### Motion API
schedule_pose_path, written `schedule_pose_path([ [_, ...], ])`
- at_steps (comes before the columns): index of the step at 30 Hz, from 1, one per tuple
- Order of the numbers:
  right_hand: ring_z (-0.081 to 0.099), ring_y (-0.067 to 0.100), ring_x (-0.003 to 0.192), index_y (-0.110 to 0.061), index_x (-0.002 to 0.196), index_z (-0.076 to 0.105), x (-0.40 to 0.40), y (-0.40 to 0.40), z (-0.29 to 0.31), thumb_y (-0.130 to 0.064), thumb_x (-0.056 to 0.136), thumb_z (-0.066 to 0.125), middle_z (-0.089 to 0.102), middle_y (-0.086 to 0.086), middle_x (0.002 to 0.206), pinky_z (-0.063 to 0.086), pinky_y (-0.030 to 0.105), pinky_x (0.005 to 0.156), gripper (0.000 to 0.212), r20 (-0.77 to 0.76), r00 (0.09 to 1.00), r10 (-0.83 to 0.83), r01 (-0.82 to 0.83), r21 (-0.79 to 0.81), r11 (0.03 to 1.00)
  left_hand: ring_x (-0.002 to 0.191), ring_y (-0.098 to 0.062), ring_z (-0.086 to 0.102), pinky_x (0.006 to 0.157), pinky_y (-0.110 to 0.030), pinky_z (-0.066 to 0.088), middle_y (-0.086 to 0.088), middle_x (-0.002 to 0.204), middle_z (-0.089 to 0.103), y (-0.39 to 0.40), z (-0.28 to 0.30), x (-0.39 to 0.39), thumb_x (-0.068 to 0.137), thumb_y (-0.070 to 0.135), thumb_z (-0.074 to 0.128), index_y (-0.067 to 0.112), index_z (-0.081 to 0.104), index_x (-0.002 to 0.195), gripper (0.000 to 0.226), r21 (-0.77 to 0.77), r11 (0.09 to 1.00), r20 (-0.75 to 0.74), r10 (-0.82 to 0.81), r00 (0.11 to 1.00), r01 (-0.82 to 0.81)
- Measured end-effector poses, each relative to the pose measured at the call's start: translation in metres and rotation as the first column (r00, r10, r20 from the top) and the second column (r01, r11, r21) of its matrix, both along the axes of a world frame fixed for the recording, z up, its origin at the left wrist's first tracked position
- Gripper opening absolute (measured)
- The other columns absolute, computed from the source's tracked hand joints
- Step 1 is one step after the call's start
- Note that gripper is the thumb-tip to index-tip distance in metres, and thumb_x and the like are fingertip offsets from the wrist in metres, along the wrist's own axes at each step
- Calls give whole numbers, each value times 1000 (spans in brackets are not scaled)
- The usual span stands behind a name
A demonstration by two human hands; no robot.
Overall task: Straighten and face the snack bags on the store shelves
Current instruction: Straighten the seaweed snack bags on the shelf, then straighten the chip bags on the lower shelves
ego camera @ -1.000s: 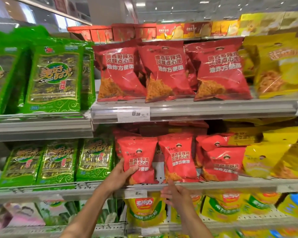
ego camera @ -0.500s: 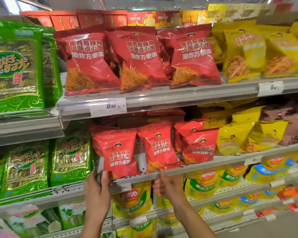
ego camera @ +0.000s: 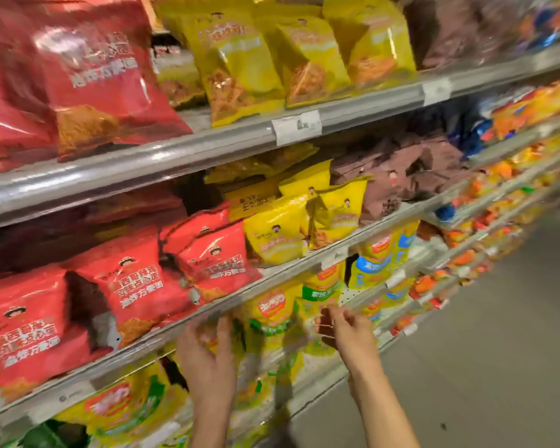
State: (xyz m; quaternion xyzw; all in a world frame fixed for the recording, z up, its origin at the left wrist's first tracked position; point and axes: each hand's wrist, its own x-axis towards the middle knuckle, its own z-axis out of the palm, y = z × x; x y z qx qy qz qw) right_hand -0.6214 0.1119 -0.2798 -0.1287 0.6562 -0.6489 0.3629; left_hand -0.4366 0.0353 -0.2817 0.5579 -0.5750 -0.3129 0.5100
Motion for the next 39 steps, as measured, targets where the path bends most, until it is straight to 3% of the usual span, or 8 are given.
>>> schedule_pose_path([
  [5, 72, 37, 82, 1, 83, 70, -129, 59, -2, -17, 102, 58, 74, 18, 83, 55, 45, 82, 28, -129, 985, -115, 121, 42, 992, 104, -34, 60, 96, -47, 45, -16, 105, 65, 23, -8, -149, 92, 23, 70, 9, 61, 104, 20, 139, 962, -95, -222, 970, 234],
  [9, 69, 29, 72, 3, 85, 66, -226, 111, 2, -18, 100, 62, 73, 23, 85, 54, 42, 81, 27, -150, 963, -224, 230, 22, 973, 94, -27, 63, 83, -35, 43, -8, 90, 67, 56, 2, -271, 92, 26, 69, 12, 64, 99, 17, 257, 875, -149, -385, 911, 411],
  [16, 64, 13, 66, -14, 82, 71, -363, 187, 0, -20, 98, 65, 71, 2, 74, 48, 34, 76, 19, -171, 908, -382, 399, 77, 914, 98, -32, 68, 95, -49, 51, -11, 103, 69, 110, -1, -433, 95, 20, 65, 11, 63, 100, 10, 382, 690, -222, -577, 786, 615],
  [20, 71, 19, 75, -13, 85, 70, -437, 202, -9, -18, 98, 64, 76, 6, 83, 53, 40, 84, 16, -172, 887, -428, 452, 137, 882, 94, -32, 68, 93, -53, 52, -11, 96, 70, 114, -12, -521, 97, 13, 61, 17, 62, 93, 5, 408, 627, -231, -632, 739, 664],
  [24, 72, 16, 73, -13, 90, 69, -524, 199, -19, -21, 98, 64, 76, 5, 84, 53, 36, 81, 13, -165, 881, -443, 469, 195, 861, 72, -18, 68, 71, -36, 51, -16, 96, 71, 109, -23, -620, 95, 6, 61, 11, 65, 91, 8, 434, 555, -300, -654, 695, 710],
  [30, 69, 19, 68, -10, 88, 66, -667, 176, -12, -22, 96, 66, 75, 11, 84, 49, 30, 68, 15, -143, 876, -461, 482, 292, 826, 83, -26, 60, 68, -29, 47, -17, 87, 64, 94, -19, -777, 95, 0, 60, 8, 64, 80, 17, 430, 528, -303, -679, 668, 732],
  [34, 68, 21, 68, -9, 87, 64, -746, 158, -12, -22, 97, 66, 73, 8, 76, 48, 30, 67, 16, -113, 891, -440, 452, 311, 836, 93, -34, 66, 78, -38, 52, -14, 95, 68, 80, -19, -855, 95, 10, 63, 16, 65, 81, 15, 466, 505, -323, -667, 671, 726],
  [39, 67, 23, 70, -11, 86, 63, -822, 123, -20, -23, 97, 66, 72, 9, 77, 48, 30, 65, 16, -40, 933, -357, 351, 312, 883, 85, -19, 71, 83, -41, 55, -5, 95, 73, 55, -27, -904, 94, 29, 66, 20, 67, 96, 9, 500, 572, -275, -607, 746, 650],
])
